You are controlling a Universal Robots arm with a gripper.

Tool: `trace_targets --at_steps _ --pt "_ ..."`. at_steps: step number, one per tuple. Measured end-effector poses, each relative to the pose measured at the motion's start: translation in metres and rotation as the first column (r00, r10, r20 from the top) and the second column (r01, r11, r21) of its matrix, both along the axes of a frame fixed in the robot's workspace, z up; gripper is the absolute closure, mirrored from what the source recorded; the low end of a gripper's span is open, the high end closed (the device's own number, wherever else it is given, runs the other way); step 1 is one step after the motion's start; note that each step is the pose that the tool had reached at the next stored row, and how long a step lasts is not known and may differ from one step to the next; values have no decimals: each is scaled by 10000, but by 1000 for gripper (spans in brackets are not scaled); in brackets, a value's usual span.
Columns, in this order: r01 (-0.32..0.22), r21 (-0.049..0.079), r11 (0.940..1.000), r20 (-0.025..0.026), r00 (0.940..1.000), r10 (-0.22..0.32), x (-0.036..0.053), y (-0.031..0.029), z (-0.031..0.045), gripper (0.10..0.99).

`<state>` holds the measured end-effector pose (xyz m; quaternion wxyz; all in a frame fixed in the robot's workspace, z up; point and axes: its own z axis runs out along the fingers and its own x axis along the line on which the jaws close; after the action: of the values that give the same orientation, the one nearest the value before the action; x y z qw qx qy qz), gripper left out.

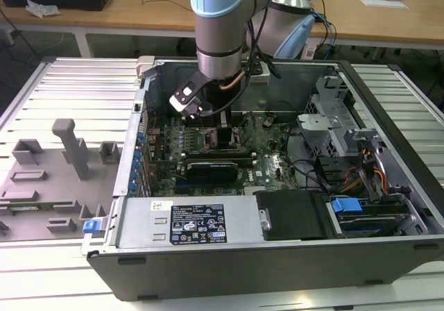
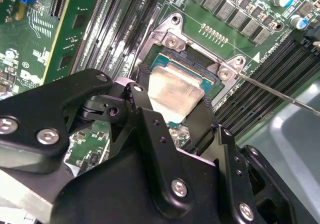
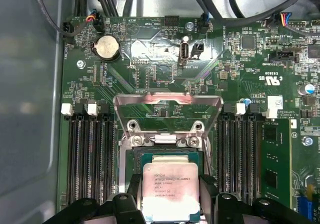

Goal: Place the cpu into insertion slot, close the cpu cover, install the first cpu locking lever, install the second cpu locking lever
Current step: 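Place the cpu into insertion slot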

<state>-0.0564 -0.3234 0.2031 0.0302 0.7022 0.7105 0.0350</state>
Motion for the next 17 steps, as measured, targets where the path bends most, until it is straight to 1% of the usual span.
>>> trace_targets --at_steps 1,3,6,11,14,17 --pt "2 30 10000 13 10000 -2 0 0 -3 545" --pt "1 41 10000 16 10000 -1 0 0 -8 545" --pt "3 39 10000 15 10000 -3 1 5 -22 545" --pt "12 43 10000 17 10000 -12 0 37 -39 545" --pt "25 39 10000 16 10000 -25 0 38 -58 545" --pt "43 43 10000 19 10000 -43 0 39 -60 545"
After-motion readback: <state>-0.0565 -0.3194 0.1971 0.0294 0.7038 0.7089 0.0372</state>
